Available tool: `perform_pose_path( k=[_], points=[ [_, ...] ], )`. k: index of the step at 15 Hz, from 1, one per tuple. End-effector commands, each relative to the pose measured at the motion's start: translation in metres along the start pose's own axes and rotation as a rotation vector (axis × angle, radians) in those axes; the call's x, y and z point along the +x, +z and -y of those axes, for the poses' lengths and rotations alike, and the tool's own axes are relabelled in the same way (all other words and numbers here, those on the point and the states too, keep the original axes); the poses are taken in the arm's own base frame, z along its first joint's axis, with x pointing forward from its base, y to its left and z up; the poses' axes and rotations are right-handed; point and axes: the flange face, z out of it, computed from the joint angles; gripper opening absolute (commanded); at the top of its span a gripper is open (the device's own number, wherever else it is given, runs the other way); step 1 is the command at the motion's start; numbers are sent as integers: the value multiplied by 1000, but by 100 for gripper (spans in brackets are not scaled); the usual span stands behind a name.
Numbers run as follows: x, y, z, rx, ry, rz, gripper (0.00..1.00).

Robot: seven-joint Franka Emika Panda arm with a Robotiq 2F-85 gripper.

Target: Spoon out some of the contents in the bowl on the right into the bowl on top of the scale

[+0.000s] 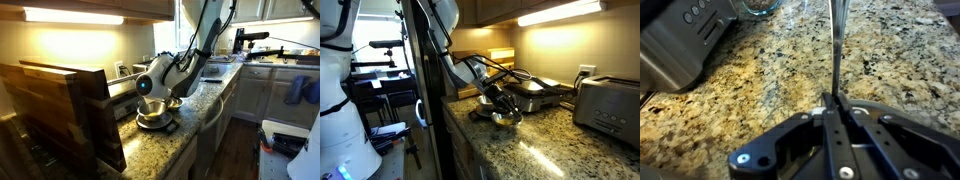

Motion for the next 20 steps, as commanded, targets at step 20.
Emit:
perform_pose_path(
  k=[20],
  points=[
    [-22, 1, -3, 240, 213, -175, 3]
  ],
)
